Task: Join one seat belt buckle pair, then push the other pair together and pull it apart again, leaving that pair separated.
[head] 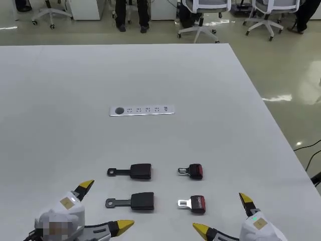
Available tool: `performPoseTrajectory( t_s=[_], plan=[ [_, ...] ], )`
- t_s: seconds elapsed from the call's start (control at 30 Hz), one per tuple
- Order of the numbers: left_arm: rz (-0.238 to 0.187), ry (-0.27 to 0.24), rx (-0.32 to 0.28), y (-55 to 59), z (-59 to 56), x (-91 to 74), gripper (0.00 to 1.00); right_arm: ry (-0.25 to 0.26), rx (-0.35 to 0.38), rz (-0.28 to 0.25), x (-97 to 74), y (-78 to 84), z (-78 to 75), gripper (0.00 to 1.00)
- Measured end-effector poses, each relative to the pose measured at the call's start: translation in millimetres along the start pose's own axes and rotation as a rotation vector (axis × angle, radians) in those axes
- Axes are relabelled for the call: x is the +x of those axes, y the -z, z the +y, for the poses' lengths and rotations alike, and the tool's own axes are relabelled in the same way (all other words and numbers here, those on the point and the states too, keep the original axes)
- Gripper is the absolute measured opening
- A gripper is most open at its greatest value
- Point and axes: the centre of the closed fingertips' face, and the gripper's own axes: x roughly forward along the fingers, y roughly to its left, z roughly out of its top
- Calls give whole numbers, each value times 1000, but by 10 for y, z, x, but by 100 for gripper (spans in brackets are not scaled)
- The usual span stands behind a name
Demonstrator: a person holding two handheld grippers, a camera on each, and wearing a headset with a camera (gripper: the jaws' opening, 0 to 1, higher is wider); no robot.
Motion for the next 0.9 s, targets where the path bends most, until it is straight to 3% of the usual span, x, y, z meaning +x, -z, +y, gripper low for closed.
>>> performPoseTrajectory(
  t_s=[0.27, 0.67, 0.9],
  plan=[
    [5, 2, 2, 68, 64, 2, 100, -6, -4, 4, 5, 11, 11, 99],
    [8, 9, 6, 28, -10, 4, 100, -16, -6, 11, 18, 61, 38, 99],
    [5, 11, 2, 58, 23, 31, 100, -14, -3, 8, 16, 53, 37, 99]
  ],
)
